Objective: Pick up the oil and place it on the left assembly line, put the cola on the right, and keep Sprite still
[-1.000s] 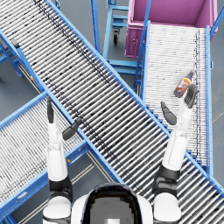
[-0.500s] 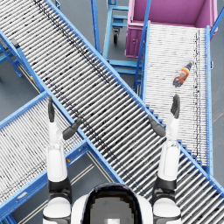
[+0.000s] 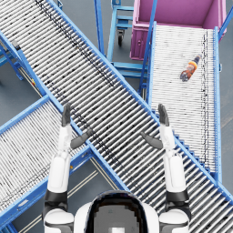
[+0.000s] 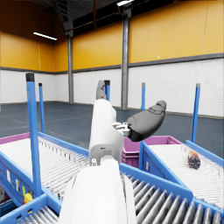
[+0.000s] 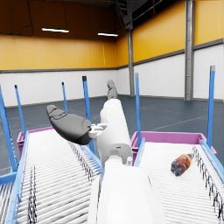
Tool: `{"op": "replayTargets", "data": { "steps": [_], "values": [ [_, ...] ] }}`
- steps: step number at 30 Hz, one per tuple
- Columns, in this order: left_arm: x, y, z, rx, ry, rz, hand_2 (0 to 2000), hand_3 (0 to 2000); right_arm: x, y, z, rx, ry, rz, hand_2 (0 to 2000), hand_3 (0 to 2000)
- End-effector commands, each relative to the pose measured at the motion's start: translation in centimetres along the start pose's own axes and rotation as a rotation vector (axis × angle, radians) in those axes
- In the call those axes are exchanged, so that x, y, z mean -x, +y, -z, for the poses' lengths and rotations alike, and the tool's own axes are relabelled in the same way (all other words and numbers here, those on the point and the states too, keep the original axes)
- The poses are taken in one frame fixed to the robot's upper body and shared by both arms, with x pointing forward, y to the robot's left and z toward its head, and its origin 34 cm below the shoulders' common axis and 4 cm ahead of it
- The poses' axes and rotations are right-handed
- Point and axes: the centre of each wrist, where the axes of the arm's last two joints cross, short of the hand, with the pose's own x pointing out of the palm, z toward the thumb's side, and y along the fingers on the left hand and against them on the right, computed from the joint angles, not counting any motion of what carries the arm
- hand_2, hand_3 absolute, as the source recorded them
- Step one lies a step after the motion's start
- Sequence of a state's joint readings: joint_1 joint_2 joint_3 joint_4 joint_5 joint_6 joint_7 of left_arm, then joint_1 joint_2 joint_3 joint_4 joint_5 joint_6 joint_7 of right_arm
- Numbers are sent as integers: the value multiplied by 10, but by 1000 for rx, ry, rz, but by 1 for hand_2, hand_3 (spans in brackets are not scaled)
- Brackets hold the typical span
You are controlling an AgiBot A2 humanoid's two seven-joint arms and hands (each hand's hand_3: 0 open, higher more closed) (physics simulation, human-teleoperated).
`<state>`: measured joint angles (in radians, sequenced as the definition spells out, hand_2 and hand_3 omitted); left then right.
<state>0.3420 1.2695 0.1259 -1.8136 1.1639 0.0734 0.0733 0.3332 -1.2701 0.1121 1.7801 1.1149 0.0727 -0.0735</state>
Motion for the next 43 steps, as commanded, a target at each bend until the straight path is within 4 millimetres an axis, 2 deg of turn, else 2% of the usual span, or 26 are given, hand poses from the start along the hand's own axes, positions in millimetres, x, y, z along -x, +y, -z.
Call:
{"op": "replayTargets", "data": {
  "steps": [1,4,8,43],
  "values": [
    [-1,-2,3,23,-18,7,0,0,-2,2,2,-16,-12,-18,0,0],
    [-3,-11,15,114,-89,30,0,0,-9,9,9,-78,-58,-87,0,0],
    [-4,-14,19,144,-111,36,0,0,-11,11,12,-99,-74,-109,0,0],
    [-4,-15,20,155,-120,38,0,0,-12,12,13,-106,-80,-117,0,0]
  ]
}}
